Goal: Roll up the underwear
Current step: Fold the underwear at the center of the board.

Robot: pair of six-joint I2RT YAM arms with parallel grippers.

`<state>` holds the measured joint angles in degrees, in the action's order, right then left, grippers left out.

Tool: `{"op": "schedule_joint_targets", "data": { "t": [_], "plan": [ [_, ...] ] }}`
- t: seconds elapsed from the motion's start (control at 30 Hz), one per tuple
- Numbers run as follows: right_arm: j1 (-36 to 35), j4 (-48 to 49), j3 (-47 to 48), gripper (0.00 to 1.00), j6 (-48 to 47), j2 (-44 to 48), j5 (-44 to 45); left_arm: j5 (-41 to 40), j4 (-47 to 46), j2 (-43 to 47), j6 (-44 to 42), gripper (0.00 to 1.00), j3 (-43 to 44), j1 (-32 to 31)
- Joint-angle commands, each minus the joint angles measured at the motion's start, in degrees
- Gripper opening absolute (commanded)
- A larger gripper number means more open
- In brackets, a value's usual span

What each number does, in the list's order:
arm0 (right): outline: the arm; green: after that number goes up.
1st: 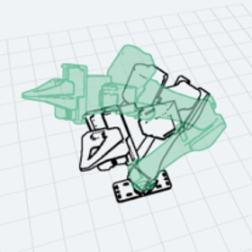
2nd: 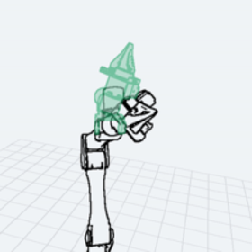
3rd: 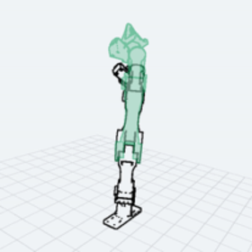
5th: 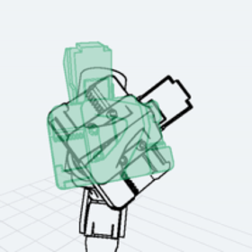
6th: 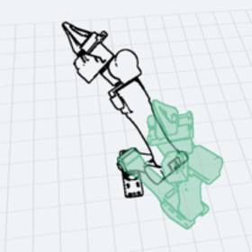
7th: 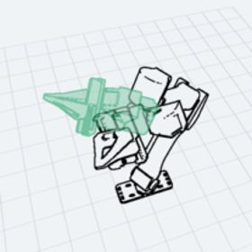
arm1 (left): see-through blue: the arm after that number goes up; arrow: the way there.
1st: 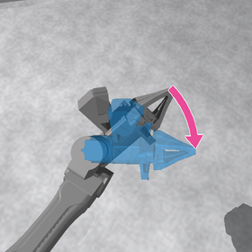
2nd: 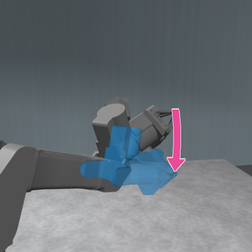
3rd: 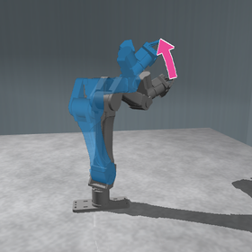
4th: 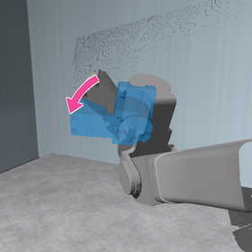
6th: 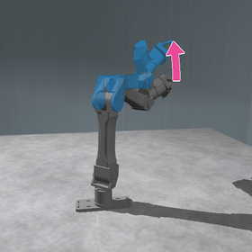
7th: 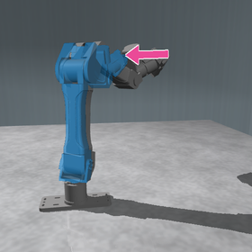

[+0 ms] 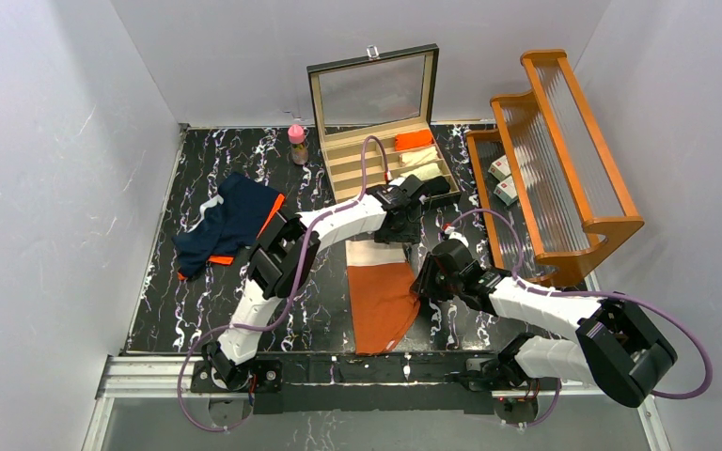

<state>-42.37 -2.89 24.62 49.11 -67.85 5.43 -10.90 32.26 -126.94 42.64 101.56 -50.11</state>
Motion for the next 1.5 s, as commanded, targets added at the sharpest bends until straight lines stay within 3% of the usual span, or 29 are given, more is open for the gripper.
{"op": "schedule_joint_targets", "data": {
  "t": [0.0, 0.93, 1.2, 1.47],
  "plan": [
    [0.2, -1.3, -0.4, 0.38, -1.2, -0.8, -0.5, -1.6, 3.2, -0.8, -1.8, 0.58, 1.5, -0.4],
    [0.4, -3.8, 0.2, 0.37, -0.9, 1.2, 1.7, -1.9, 4.6, -3.0, -2.2, 0.51, 4.1, -0.5],
    [0.5, -3.5, 0.3, 0.35, -1.2, 0.9, 1.7, -2.9, 4.6, -1.5, -3.3, 0.55, 8.6, -0.6],
    [0.6, -3.5, 0.5, 0.33, -1.2, 0.3, 1.5, -1.8, 5.6, -4.4, -4.0, 0.51, 8.4, -0.6]
  ]
}}
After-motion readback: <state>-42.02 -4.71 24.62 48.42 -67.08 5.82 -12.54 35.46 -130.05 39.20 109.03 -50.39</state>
